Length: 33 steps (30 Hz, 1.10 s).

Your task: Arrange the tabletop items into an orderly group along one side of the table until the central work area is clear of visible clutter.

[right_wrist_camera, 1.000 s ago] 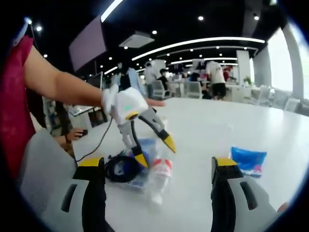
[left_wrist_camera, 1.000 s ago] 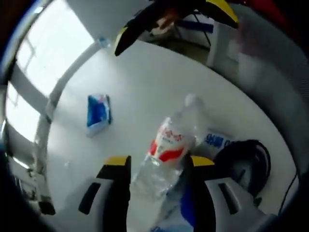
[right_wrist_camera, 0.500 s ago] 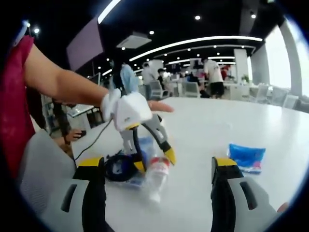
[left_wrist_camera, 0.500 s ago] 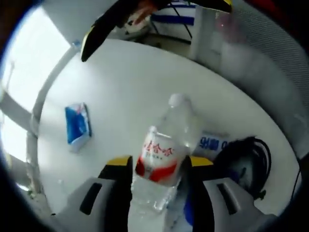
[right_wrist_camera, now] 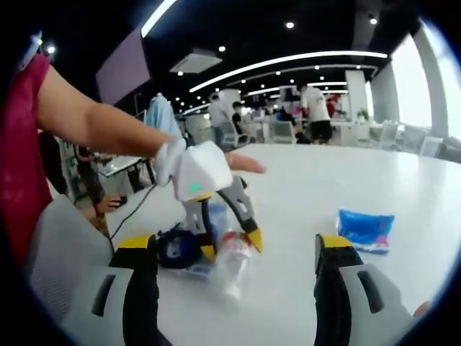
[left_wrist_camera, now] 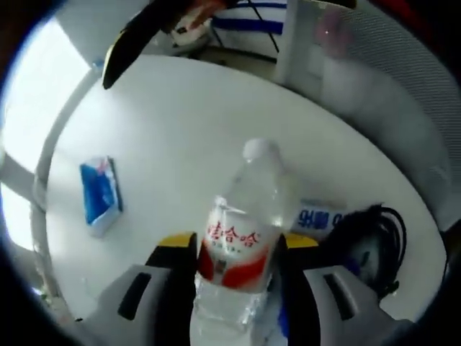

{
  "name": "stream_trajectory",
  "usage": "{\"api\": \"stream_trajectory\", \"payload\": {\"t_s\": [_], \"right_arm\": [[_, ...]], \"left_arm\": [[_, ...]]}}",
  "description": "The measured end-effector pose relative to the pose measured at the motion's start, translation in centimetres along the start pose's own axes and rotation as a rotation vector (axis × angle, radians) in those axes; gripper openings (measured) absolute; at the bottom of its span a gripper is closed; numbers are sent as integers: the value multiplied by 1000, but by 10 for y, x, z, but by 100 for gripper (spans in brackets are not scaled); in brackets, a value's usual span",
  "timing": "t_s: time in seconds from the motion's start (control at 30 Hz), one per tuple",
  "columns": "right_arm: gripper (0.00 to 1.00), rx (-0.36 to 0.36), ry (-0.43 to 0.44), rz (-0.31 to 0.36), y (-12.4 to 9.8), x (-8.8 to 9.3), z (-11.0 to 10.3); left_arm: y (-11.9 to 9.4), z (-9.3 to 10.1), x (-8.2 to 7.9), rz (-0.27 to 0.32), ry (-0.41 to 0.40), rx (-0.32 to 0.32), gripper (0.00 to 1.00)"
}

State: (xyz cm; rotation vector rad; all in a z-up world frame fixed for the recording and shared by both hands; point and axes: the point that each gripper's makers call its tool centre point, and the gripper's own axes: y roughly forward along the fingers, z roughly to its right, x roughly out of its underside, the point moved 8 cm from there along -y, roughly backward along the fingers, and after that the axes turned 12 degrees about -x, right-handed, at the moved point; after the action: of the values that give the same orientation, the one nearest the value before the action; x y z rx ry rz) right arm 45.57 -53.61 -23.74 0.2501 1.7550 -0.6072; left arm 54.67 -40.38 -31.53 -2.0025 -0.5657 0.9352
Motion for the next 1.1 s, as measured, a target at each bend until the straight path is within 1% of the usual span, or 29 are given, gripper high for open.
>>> {"api": "stream_trajectory", "payload": {"t_s": [0.17, 0.3, 0.33, 0.4, 0.47, 0.53, 0.77, 0.83, 0.87, 0.9, 1.03, 1.1], "right_arm": [[89, 5, 5, 4, -1, 0, 0], [89, 6, 10, 5, -1, 2, -1], [89, 6, 11, 5, -1, 2, -1], [89, 7, 11, 4, -1, 2, -1], [89, 10, 11, 4, -2, 2, 0], [89, 12, 13, 4, -2, 3, 0], [89, 18, 13, 5, -2, 2, 3], [89, 20, 13, 7, -2, 2, 4], [89, 21, 12, 8, -2, 1, 5], [89, 21, 12, 8, -2, 1, 5], [89, 23, 11, 6, -2, 1, 6], [88, 24, 11, 7, -1, 0, 7]], "left_arm": [[3, 0, 0, -5, -12, 8, 43], [4, 0, -1, 13, -26, 3, 40], [4, 0, -2, 19, -29, -2, 39], [4, 1, -2, 25, -61, -13, 38], [4, 1, -2, 34, -70, -28, 37], [3, 0, -1, 37, -97, -54, 37], [2, -1, 1, 50, -111, -95, 36], [0, -4, 2, 69, -140, -123, 36], [-1, -6, 2, 88, -184, -138, 36], [-2, -8, 2, 102, -196, -155, 36], [-9, -14, 3, 161, -321, -230, 36], [-13, -16, 5, 187, -370, -271, 36]]}}
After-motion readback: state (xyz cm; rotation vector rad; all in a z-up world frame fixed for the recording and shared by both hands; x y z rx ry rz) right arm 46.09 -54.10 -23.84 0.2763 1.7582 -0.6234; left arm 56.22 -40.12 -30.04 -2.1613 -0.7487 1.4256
